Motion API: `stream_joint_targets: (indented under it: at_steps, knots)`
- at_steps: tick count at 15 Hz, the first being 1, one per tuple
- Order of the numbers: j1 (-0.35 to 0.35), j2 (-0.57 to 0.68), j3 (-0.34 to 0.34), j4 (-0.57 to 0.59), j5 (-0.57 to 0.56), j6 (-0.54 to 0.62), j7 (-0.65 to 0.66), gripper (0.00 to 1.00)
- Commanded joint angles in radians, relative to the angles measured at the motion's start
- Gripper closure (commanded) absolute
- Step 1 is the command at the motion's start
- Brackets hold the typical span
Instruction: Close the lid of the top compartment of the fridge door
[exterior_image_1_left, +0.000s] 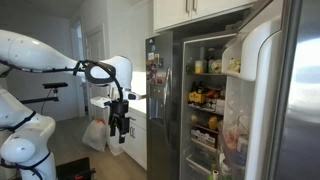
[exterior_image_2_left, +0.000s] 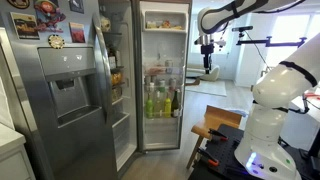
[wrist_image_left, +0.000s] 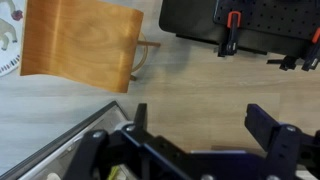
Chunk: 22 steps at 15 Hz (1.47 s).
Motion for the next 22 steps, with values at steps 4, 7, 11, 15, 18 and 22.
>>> stream_joint_targets:
  at_steps: [4, 7, 11, 15, 18, 22]
  knots:
    - [0.011, -0.001, -0.009, 0.002, -0.004, -0.004, 0.005, 0.00]
    - [0.016, -0.019, 0.000, 0.008, -0.005, 0.047, 0.024, 0.00]
    - [0.028, -0.056, 0.004, 0.067, 0.037, 0.174, 0.063, 0.00]
    - [0.037, -0.114, 0.006, 0.144, 0.083, 0.255, 0.095, 0.00]
    - [0.044, -0.153, 0.009, 0.223, 0.113, 0.302, 0.117, 0.00]
    - [0.042, -0.156, -0.001, 0.315, 0.137, 0.431, 0.175, 0.00]
